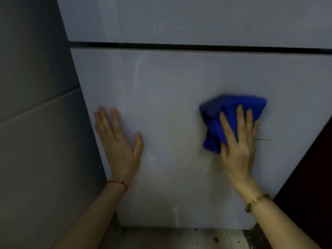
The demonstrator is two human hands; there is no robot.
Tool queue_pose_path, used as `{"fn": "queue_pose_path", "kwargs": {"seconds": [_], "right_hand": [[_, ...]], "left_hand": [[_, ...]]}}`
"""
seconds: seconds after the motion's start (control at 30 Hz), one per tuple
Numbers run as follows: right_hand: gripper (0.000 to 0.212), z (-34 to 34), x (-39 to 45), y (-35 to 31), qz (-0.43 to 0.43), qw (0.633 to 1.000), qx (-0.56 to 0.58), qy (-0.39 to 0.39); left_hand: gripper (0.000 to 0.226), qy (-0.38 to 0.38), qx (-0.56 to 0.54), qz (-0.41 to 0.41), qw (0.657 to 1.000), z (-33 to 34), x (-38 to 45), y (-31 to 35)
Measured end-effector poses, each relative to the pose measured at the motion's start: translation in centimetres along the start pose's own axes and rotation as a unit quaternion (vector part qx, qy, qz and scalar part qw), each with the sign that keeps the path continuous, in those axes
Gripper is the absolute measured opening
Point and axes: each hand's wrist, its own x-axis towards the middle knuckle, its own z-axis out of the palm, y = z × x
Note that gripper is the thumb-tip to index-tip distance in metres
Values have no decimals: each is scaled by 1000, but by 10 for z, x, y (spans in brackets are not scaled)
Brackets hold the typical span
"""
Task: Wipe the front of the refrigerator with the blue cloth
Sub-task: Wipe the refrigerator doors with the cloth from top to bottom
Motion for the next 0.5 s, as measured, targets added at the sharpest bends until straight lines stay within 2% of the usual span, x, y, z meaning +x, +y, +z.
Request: {"fn": "queue_pose_path", "kwargs": {"seconds": [0.03, 0.1, 0.2, 0.27, 0.33, 0.4, 0.43, 0.5], "right_hand": [[56, 3, 18, -10, 26, 999, 21, 26], [52, 10, 22, -28, 7, 999, 29, 23], [56, 23, -42, -24, -156, 984, 8, -84], [68, 17, -86, -3, -211, 966, -11, -152], [78, 2, -88, 16, -160, 975, -32, -150], [83, -5, -56, 20, -76, 992, -27, -93], [79, -8, -30, 13, -30, 998, -7, -52], [57, -5, 23, -9, 33, 999, 37, 18]], "left_hand": [[78, 0, 3, -3, 1000, 0, 0, 1], [79, -5, 4, -1, 1000, 0, 0, 1], [80, -2, 7, 1, 1000, -1, 0, 0], [80, -1, 7, 0, 1000, -1, -1, 0], [80, -1, 9, 1, 1000, -2, -1, 1], [79, 1, 15, 3, 1000, -2, -1, 2], [79, 1, 19, 2, 1000, -2, -1, 2], [78, -1, 20, -4, 1000, -1, -2, 3]]}}
